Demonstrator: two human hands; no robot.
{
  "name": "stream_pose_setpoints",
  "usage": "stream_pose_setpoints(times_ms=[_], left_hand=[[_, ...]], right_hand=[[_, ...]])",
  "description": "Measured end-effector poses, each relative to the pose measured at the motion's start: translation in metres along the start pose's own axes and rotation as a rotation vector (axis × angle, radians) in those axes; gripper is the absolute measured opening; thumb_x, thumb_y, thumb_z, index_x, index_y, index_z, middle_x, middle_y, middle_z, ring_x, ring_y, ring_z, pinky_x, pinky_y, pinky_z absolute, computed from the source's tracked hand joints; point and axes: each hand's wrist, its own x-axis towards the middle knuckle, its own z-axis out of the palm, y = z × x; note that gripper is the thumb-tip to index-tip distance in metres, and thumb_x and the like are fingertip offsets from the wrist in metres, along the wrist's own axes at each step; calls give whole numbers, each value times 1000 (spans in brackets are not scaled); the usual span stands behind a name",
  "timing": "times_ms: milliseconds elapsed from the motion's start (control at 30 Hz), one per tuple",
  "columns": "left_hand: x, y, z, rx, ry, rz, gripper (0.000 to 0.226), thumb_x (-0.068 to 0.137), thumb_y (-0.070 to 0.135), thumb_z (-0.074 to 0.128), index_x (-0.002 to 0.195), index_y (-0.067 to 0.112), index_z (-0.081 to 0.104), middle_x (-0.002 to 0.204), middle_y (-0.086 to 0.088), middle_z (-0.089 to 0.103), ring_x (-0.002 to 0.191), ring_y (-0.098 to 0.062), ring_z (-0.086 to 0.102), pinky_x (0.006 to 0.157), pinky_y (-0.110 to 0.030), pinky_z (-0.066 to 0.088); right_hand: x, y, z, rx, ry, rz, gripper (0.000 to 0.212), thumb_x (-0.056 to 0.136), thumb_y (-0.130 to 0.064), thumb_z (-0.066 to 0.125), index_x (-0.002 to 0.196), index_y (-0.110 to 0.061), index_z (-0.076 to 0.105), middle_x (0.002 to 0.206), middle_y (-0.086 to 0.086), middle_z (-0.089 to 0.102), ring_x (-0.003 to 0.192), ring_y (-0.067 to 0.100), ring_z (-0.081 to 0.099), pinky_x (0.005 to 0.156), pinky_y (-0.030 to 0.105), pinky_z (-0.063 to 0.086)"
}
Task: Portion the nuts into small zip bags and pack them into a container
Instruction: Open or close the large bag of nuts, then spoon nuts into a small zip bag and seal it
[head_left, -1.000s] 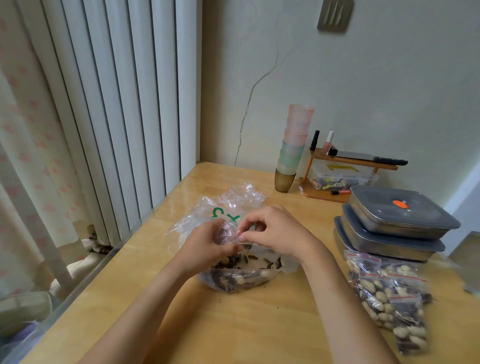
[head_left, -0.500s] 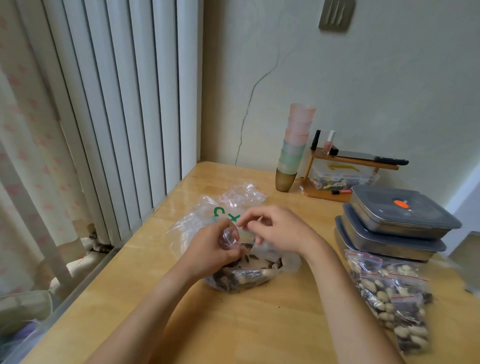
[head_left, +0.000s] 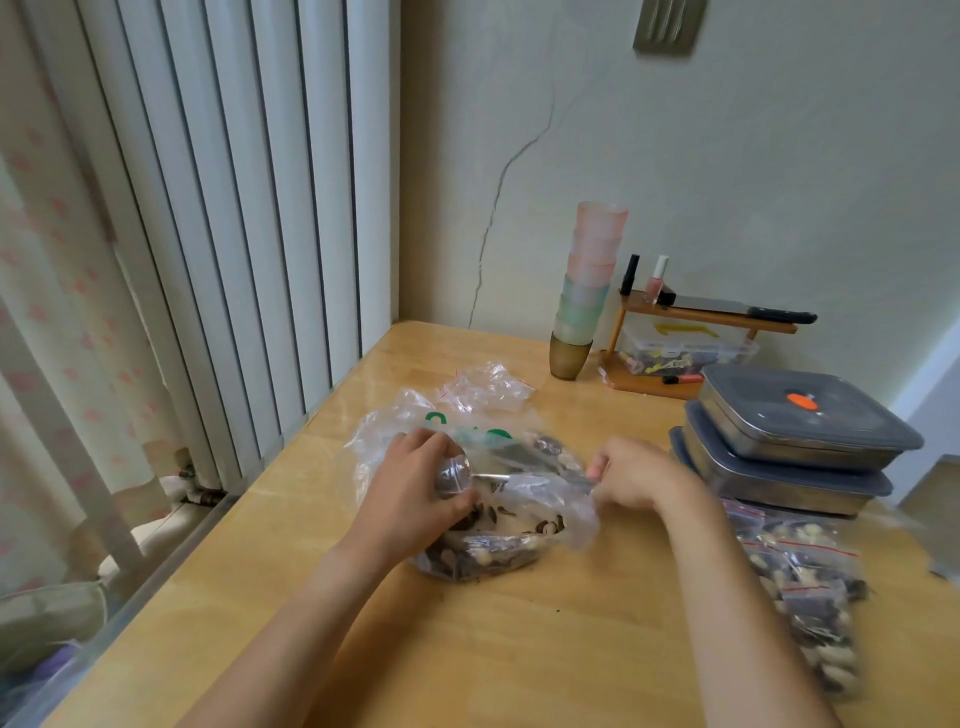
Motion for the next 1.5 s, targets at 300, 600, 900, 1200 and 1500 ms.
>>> stream_pose_setpoints(times_ms=[300, 600, 900, 1200, 1500], left_hand=[[2, 2, 2, 12, 9, -72, 32, 85, 44, 69, 109, 25, 60, 110, 10, 60, 108, -16, 50, 85, -28, 40], [-3, 10, -2, 18, 11, -40, 32, 78, 51, 58, 98, 26, 55, 97, 12, 57, 92, -12, 53, 81, -39, 49], [-3, 25, -8, 253, 169, -86, 24, 83, 10, 61, 106, 16, 55, 100, -5, 72, 87, -27, 65, 74, -36, 40], [6, 43, -19, 233, 332, 33, 33, 85, 20, 71, 115, 18, 57, 86, -2, 72, 78, -30, 65, 70, -37, 42], [4, 22, -6, 324, 145, -105, 39, 82, 21, 68, 120, 18, 61, 109, -1, 73, 97, -27, 66, 88, -36, 45]], right_hand=[[-52, -36, -35, 829, 16, -399, 24, 90, -11, 77, 112, -7, 67, 92, 16, 78, 86, 28, 78, 79, 36, 64], [-12, -102, 55, 913, 287, -403, 25, 103, -38, 58, 93, -17, 65, 74, -1, 73, 73, 19, 76, 81, 50, 63], [10, -60, 34, 534, 700, -240, 36, 108, -29, 41, 87, -13, 65, 83, 3, 66, 71, 16, 68, 61, 39, 61], [-4, -42, 1, 288, 1030, -256, 34, 108, -19, 47, 101, 0, 74, 102, 12, 66, 78, 21, 53, 68, 30, 40], [3, -42, 17, 218, 910, -213, 22, 103, -19, 56, 110, -13, 77, 89, 15, 74, 81, 32, 69, 64, 27, 43]])
